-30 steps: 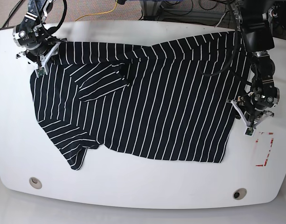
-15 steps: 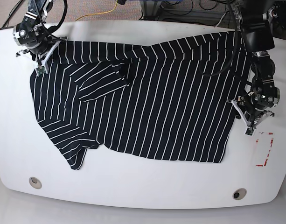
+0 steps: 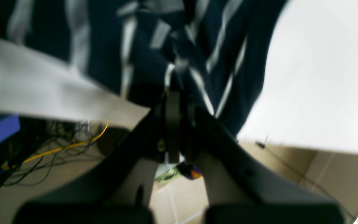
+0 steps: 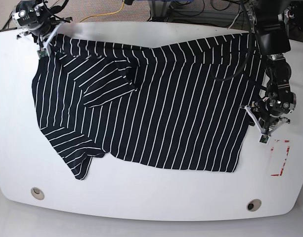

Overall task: Layout the t-shirt on the table in an organized manner, then fold the t-shirt properly
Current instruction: 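Release the right gripper and move both grippers onto the shirt body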

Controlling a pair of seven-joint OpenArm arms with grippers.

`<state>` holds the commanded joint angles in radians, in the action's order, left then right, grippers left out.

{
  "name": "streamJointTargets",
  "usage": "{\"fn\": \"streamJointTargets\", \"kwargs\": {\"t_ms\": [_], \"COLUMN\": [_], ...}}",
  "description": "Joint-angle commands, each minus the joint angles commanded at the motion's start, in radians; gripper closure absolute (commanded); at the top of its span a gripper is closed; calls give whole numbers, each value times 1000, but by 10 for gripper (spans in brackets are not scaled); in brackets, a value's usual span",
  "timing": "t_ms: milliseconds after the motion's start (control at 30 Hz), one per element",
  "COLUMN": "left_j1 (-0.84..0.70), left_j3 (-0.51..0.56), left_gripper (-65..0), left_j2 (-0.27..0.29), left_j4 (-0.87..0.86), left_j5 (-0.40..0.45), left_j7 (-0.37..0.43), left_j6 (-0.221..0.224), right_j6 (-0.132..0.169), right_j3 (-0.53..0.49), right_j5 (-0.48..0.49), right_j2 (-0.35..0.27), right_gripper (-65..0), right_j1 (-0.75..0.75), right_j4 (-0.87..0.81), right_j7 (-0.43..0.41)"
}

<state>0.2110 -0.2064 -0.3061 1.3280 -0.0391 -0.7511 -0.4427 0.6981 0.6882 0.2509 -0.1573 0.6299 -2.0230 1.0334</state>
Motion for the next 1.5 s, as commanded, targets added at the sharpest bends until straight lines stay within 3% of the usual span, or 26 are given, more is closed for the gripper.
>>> {"fn": "streamJointTargets", "kwargs": {"t_ms": [367, 467, 633, 700, 767, 867, 1067, 1300, 1500], "left_j1": [2, 2, 2, 2, 3, 0, -25, -26, -26], "left_j3": [0, 0, 0, -2, -5, -5, -3, 0, 15], "left_gripper": [-160, -160, -160, -160, -160, -160, -160, -160, -160], "left_j2": [-18, -21, -21, -20, -18, -15, 28, 87, 124], "left_j4": [-43, -40, -37, -35, -18, 40, 140, 172, 166], "left_j5": [0, -3, -5, -5, -5, -5, -5, 2, 2], "left_j7": [2, 2, 2, 2, 0, -3, -3, -3, -3], "left_j6": [0, 0, -15, -52, -87, -115, -117, -117, -114], "right_j6": [0, 0, 0, 0, 0, 0, 0, 0, 0], "right_j3": [0, 0, 2, 3, 21, 51, 78, 77, 63], "right_j5": [86, 78, 83, 87, 92, 135, 183, 178, 176], "right_j2": [0, 0, -5, -8, -26, -43, -83, -83, -84], "right_gripper": [-14, -48, -296, -388, -434, -436, -438, -438, -438], "right_j1": [87, 86, 83, 80, 75, 28, -58, -212, -388], "right_j4": [2, 2, -2, -3, -3, -5, 2, 20, 173], "right_j7": [0, 0, 0, 0, -5, -5, -2, 11, 21]}}
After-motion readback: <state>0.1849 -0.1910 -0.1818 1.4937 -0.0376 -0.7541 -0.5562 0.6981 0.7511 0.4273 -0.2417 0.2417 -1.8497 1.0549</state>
